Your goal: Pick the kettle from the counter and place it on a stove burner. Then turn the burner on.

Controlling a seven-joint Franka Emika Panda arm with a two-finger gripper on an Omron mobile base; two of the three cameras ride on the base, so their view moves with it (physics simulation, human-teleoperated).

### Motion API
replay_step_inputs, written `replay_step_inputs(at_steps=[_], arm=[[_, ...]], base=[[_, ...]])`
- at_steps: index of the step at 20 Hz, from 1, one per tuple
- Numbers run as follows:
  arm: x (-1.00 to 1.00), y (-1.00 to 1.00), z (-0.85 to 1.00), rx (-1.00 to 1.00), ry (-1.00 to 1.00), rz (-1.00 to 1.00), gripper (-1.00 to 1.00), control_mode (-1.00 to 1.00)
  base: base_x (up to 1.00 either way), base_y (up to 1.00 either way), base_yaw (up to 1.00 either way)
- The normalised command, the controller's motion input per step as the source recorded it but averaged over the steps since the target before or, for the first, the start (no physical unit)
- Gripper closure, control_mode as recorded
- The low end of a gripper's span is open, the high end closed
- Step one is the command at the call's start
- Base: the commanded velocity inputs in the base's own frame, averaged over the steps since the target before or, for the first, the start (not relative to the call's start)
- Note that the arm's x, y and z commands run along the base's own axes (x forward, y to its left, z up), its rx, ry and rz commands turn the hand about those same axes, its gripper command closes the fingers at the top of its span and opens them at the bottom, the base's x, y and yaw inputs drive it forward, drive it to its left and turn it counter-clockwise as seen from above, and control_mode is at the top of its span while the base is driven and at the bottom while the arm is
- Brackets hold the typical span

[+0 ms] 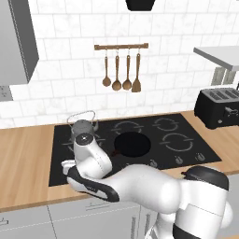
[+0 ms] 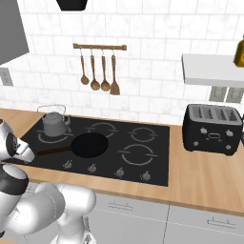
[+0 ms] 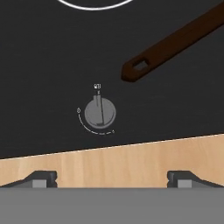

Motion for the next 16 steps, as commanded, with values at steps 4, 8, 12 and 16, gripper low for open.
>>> replay_step_inputs(at_steps=[4, 8, 12, 16], arm=[[0.09, 0.0, -0.18, 0.05, -0.07, 0.0, -1.0, -1.0], [0.25, 0.0, -0.13, 0.03, -0.07, 0.0, -1.0, -1.0], [0.29, 0.0, -0.05, 0.0, 0.0, 0.0, -1.0, -1.0], [0.18, 0.0, 0.0, 0.0, 0.0, 0.0, -1.0, -1.0]], base=[[0.0, 0.0, 0.0], [0.0, 0.0, 0.0], [0.0, 0.0, 0.0], [0.0, 0.0, 0.0]])
